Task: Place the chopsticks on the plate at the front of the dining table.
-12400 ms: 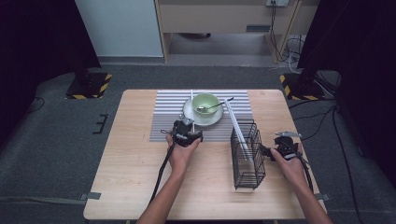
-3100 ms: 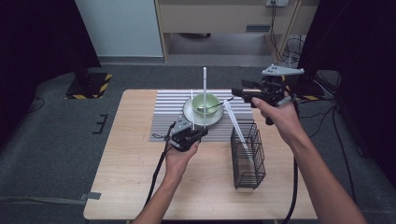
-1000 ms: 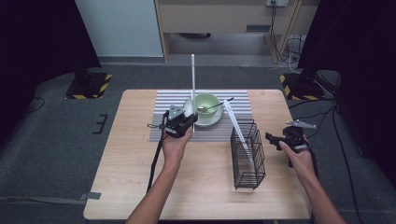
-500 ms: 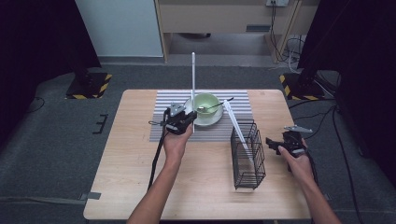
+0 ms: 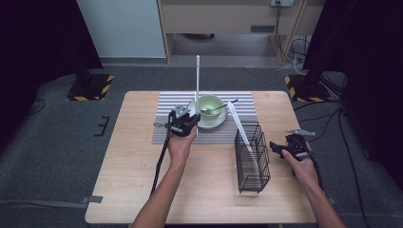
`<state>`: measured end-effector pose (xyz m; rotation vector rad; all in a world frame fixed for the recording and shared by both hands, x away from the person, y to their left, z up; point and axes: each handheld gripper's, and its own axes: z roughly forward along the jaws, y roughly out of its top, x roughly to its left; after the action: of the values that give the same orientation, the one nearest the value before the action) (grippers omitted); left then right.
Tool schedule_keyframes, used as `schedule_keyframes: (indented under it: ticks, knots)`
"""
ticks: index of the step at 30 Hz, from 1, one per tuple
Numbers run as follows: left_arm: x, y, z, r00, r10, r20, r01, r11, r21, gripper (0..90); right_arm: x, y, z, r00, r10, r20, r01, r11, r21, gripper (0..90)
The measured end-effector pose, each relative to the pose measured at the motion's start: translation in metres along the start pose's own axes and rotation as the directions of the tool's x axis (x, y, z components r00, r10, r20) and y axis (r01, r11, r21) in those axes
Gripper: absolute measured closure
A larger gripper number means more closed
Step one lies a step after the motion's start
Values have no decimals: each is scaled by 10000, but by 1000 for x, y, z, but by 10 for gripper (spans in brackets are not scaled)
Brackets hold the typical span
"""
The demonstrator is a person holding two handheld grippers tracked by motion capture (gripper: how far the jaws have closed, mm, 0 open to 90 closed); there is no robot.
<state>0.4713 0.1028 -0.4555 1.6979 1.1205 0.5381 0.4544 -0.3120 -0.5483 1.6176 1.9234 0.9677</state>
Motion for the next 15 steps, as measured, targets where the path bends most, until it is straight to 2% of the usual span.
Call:
schedule_keyframes:
  ticks: [6,15]
  knots:
    - [2,-2,4,9999,-138,-101,140,9998,139,864,0,-2,3,9999,10,120,-13,9997,247,111]
    - [4,-6,11,9993,-241,-286,248,9994,246,864,3,-3,6,9994,-209,286,202,9995,238,99]
